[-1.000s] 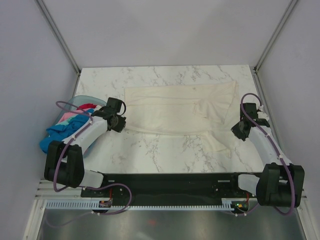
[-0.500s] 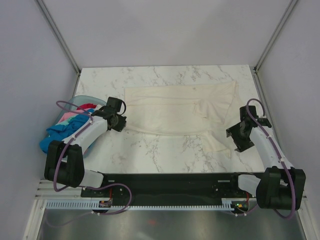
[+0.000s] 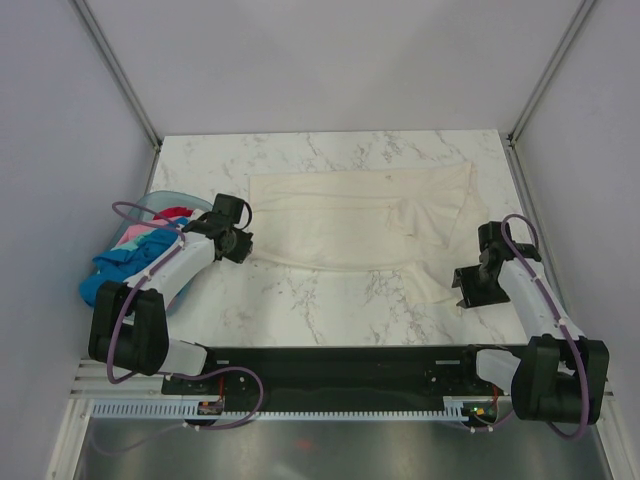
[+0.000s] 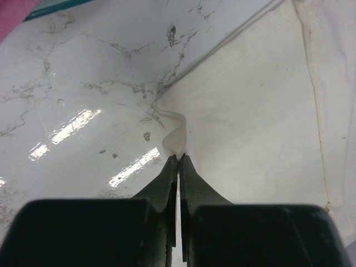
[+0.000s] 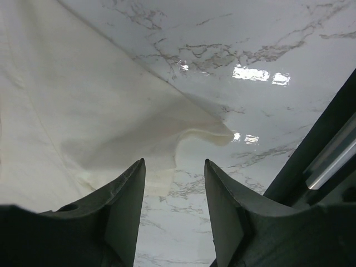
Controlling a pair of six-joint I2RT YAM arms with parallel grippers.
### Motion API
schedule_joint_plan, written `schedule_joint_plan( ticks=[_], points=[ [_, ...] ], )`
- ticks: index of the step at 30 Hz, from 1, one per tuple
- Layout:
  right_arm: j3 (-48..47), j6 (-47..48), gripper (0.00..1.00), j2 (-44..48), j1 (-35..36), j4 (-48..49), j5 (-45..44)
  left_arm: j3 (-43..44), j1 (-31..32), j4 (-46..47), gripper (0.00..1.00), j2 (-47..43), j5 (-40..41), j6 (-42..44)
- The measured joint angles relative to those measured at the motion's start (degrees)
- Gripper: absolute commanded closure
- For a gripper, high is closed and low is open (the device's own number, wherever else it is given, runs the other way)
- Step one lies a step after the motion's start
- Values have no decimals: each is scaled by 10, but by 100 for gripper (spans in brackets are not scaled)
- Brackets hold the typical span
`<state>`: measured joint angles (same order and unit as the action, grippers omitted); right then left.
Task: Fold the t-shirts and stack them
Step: Fold the tshirt
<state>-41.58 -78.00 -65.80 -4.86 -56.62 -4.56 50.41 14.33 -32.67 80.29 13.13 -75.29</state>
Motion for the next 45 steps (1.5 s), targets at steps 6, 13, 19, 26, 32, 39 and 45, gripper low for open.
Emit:
schedule_joint_plan(
  ticks=[6, 13, 19, 26, 32, 39, 45],
  points=[
    [11, -55, 44, 2, -9, 7, 1, -1, 0, 3, 98, 0, -2, 2],
    [28, -86, 43, -19, -20, 28, 14, -2, 0, 9, 98, 0, -3, 9],
    [50, -97, 43, -29, -28, 52, 16, -2, 0, 16, 98, 0, -3, 12],
    [59, -92, 89, -43, -32, 70, 12, -2, 0, 16, 98, 0, -3, 13],
    [57, -76, 100, -27, -33, 75, -20, -2, 0, 21, 98, 0, -7, 18],
    [7, 47, 100, -8, -33, 105, -72, -2, 0, 28, 98, 0, -13, 25],
    [-66, 216, 100, -39, -28, 166, -78, 4, 0, 28, 98, 9, -17, 26]
  ],
)
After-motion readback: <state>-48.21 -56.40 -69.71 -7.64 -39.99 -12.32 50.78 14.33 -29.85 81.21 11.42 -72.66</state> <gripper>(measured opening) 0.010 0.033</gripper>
